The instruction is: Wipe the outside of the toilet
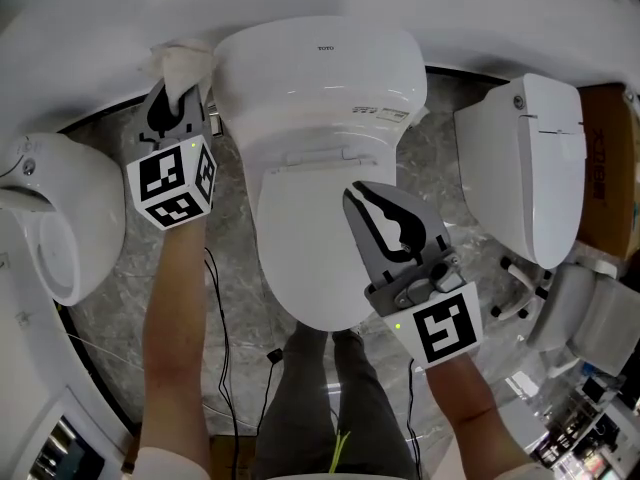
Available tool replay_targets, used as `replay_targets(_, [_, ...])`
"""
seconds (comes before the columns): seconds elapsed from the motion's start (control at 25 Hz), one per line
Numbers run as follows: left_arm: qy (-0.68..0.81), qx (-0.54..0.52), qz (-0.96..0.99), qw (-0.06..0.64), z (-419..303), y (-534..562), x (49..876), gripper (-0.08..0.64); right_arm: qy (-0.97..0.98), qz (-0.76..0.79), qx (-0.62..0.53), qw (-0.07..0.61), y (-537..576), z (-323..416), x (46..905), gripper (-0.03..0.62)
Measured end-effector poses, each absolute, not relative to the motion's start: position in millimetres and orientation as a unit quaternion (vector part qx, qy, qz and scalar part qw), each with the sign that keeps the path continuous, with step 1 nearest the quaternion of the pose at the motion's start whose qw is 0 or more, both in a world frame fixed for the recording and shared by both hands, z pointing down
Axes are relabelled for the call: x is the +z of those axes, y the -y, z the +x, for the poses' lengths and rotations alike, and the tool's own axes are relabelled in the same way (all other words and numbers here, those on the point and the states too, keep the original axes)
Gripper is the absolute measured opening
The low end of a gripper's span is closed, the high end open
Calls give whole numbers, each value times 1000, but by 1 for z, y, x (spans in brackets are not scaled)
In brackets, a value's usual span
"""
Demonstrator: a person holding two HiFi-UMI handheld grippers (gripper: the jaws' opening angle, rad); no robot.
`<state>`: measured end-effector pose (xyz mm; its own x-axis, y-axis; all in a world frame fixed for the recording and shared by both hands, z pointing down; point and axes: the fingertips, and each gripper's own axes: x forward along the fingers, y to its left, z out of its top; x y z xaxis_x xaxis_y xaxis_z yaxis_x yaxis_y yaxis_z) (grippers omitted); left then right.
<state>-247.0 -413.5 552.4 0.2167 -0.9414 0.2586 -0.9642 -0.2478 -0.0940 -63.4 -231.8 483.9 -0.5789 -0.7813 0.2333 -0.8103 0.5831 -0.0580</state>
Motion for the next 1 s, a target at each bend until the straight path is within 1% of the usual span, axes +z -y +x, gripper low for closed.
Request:
replay_targets(0.2, [597, 160, 784, 54, -230, 420, 581, 61, 884, 449, 84, 95, 231, -58, 492, 52])
replay_targets(0.48, [569, 178, 798, 86, -197, 427, 589, 60, 885, 449, 91, 82, 228, -49, 491, 52])
replay_targets(0.64, [560, 176, 803, 105, -173, 419, 589, 59, 886, 444, 96, 92, 217, -34, 491, 52])
replay_targets(1.0, [540, 188, 813, 111, -122, 412, 590, 58, 879, 459, 103, 84, 203, 6, 490, 52])
